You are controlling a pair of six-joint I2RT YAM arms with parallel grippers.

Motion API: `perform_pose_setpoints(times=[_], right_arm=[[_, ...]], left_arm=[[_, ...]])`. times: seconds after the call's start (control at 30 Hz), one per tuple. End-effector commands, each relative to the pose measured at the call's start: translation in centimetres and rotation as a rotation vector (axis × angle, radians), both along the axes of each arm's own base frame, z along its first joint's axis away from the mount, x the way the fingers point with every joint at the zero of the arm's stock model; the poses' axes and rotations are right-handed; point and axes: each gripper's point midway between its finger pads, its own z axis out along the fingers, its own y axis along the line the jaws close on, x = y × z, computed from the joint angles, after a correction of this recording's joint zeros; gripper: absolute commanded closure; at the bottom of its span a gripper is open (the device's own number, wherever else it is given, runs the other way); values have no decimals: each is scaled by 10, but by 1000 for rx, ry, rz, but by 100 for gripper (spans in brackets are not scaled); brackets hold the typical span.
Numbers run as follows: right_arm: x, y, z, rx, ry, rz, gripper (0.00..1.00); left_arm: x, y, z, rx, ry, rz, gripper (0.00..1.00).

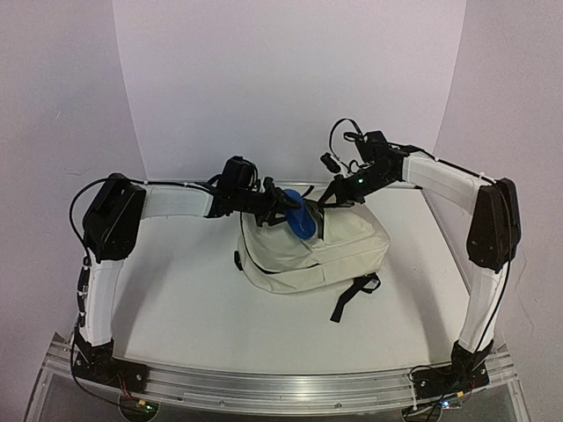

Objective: Pack the student bag
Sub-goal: Place the personal item in the student bag.

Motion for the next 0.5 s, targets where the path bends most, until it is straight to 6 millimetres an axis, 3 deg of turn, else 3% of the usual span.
perform_pose_setpoints(times=[0.0, 0.23, 0.47], right_arm=[[-2, 8, 40, 64, -58, 22, 100], [3, 16, 39, 71, -59, 27, 100], [6, 13, 33, 42, -77, 19, 100]], left_arm=[[-8, -34, 45, -199, -24, -90, 86], [-16, -53, 27, -261, 73, -178, 88], [-45, -46, 24, -278, 121, -229, 89]])
